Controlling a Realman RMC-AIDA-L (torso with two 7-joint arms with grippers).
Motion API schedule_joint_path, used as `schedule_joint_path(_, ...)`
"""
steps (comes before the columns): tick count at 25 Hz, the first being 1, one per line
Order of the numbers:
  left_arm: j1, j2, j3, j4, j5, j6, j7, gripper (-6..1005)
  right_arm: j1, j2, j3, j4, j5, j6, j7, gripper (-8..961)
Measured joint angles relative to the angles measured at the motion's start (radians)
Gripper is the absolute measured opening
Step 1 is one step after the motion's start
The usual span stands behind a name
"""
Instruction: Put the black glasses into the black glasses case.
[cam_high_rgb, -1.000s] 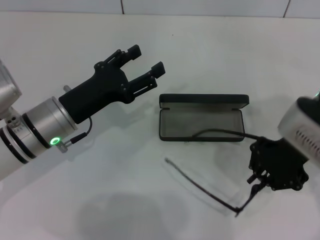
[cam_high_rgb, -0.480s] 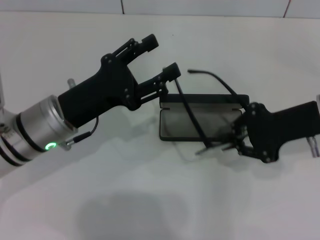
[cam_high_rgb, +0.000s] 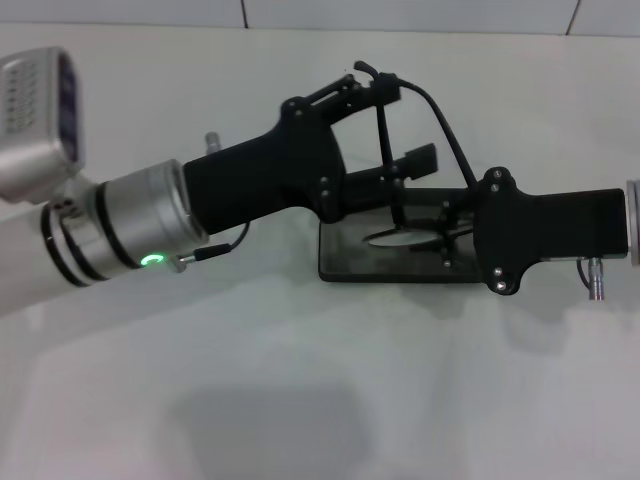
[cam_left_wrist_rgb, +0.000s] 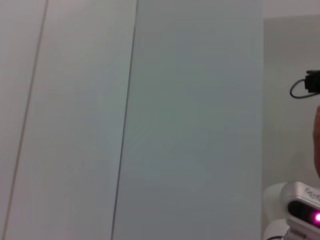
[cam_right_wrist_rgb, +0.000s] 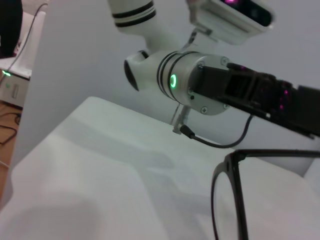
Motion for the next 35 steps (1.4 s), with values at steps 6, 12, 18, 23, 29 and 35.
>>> schedule_joint_path(6,-0.050,0.001,0.000,-0.006,0.049,-0.080,-0.121,831,-0.010,0.000,0.001,0.032,0.039,0.015,-0.081,113)
schedule_joint_path(12,-0.096,0.001,0.000,-0.035,0.109,-0.119,-0.248,830,-0.023,0.000,0.002,0.047,0.074,0.024,-0.173,113)
schedule_joint_path(18,-0.124,0.001,0.000,-0.055,0.146,-0.143,-0.323,830,-0.036,0.000,0.002,0.048,0.097,0.025,-0.225,113)
schedule_joint_path(23,-0.134,0.001,0.000,-0.055,0.163,-0.143,-0.327,830,-0.056,-0.001,0.010,0.049,0.099,0.024,-0.241,113)
schedule_joint_path(29,-0.129,0.007,0.000,-0.061,0.158,-0.140,-0.332,830,-0.103,-0.005,0.011,0.037,0.118,-0.052,-0.327,113)
schedule_joint_path(35,-0.108,0.001,0.000,-0.121,0.161,-0.170,-0.373,829,-0.143,-0.010,0.057,0.048,0.159,-0.298,-0.455,112)
